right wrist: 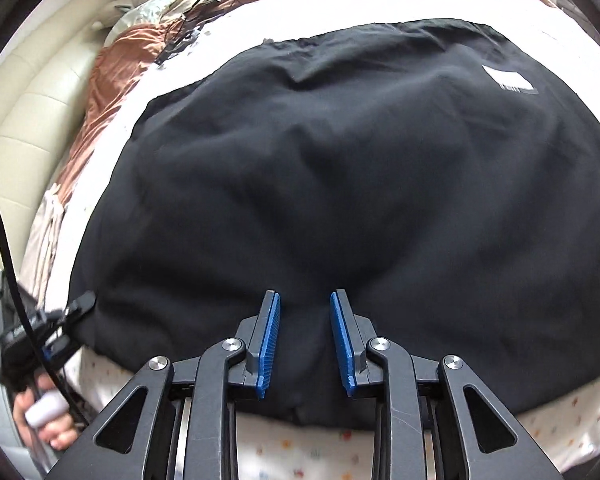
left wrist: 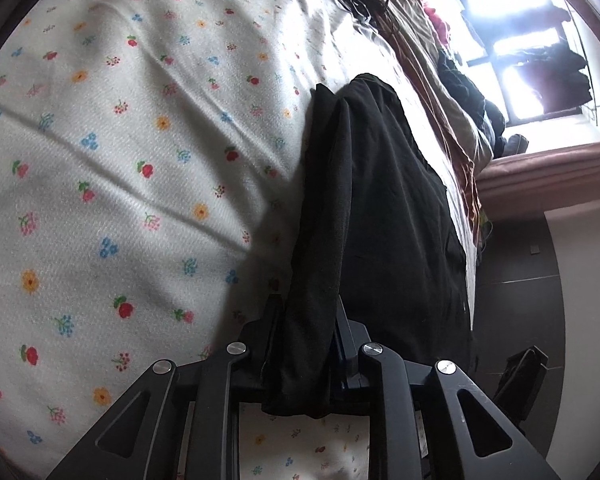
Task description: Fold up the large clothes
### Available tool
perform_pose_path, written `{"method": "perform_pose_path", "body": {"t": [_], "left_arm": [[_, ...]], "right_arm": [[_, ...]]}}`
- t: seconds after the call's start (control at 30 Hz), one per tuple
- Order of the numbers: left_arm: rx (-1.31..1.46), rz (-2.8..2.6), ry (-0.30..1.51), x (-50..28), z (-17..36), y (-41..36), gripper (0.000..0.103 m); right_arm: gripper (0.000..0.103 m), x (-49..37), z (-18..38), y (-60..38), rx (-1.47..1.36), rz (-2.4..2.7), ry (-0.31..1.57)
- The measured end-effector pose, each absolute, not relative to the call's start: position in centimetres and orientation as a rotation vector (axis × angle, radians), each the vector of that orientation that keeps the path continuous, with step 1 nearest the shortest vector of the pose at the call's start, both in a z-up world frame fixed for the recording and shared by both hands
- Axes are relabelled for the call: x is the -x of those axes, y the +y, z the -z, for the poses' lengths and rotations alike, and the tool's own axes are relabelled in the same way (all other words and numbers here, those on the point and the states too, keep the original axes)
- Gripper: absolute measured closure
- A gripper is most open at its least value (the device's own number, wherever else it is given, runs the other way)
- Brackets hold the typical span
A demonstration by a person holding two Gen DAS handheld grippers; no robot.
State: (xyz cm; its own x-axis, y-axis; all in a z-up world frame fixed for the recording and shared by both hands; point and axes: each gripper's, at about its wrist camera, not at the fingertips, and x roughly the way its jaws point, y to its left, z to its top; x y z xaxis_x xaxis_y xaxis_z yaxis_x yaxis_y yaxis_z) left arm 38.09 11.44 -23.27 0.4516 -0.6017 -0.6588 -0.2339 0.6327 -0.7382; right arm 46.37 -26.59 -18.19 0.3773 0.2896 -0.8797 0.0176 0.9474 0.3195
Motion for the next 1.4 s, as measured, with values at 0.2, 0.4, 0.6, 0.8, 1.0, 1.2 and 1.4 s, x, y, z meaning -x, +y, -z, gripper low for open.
{"method": "perform_pose_path", "body": {"t": [0.2,0.4,0.6,0.8,1.0,1.2,1.4], "left_arm": [[0.934,0.232,1.107,-37.2,23.1,11.6,0.079],[0.980,0.196,1.107,-36.6,23.3,11.8,0.076],[0.993,0.160,1.118,-35.7,22.9,12.0,0.074],[1.040,0.133,1.119,-34.9,23.4,12.2,0.073],[1.048,0.137,1.148,-35.5,23.4,12.0,0.072],[1.082,0.123,1.136,-36.2,23.8,11.5,0.066],[1.071,0.113,1.117,-36.8,23.5,11.0,0.066]], "right_arm": [[0.076,-49.7,17.9,-26.5,-0.280,-0.163,1.151],[0.076,-53.4,17.9,-26.5,-0.274,-0.150,1.142],[0.076,-57.0,18.0,-26.9,-0.277,-0.130,1.134],[0.086,-60.4,18.2,-26.5,-0.252,-0.114,1.118],[0.093,-63.7,18.5,-26.5,-0.256,-0.096,1.107],[0.093,-64.6,17.8,-27.2,-0.299,-0.105,1.127],[0.093,-59.5,15.7,-27.4,-0.325,-0.165,1.107]]}}
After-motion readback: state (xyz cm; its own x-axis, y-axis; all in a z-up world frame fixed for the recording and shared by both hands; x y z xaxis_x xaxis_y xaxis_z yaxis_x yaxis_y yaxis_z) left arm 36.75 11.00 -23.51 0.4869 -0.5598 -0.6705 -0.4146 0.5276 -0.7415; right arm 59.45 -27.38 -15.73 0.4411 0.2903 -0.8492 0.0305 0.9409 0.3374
